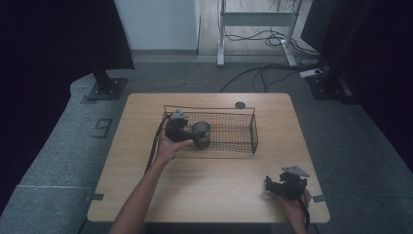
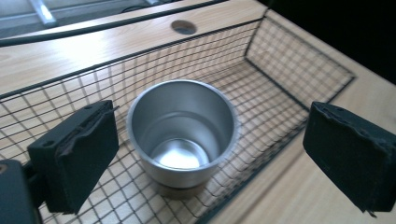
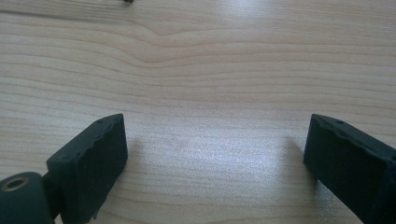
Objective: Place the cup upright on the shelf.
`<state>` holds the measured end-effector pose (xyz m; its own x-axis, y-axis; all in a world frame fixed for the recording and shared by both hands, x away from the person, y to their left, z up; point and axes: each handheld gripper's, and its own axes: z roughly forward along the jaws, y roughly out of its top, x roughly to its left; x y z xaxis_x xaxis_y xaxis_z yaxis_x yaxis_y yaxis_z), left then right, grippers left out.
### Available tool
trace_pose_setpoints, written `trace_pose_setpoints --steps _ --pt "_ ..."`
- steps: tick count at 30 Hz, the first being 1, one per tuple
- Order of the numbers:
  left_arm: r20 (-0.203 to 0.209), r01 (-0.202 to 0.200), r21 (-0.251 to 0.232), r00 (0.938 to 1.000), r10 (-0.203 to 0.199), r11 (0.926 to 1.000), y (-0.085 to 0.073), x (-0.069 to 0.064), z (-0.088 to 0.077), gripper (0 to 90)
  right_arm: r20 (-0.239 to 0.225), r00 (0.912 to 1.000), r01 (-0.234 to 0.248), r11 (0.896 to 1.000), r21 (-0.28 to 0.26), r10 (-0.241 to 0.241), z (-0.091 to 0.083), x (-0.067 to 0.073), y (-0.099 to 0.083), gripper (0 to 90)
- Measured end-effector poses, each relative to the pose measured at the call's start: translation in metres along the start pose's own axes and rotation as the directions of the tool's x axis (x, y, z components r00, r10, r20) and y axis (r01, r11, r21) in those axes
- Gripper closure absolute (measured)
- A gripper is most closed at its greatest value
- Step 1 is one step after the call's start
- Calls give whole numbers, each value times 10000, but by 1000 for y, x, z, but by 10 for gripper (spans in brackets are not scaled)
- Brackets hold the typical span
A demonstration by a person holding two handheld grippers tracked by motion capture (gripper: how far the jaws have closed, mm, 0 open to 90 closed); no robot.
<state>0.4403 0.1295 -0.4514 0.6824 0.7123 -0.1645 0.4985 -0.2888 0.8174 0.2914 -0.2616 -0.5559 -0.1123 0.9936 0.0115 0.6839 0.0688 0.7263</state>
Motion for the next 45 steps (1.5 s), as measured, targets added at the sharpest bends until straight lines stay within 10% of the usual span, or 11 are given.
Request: trace_pose_setpoints --steps 14,45 --pt "366 -278 -327 9989 290 9991 -24 -15 -33 44 11 10000 -28 10000 14 28 0 0 0 54" --pt "433 335 -65 9985 -332 9994 -142 -24 -91 57 -5 10000 -3 10000 1 3 1 0 1 53"
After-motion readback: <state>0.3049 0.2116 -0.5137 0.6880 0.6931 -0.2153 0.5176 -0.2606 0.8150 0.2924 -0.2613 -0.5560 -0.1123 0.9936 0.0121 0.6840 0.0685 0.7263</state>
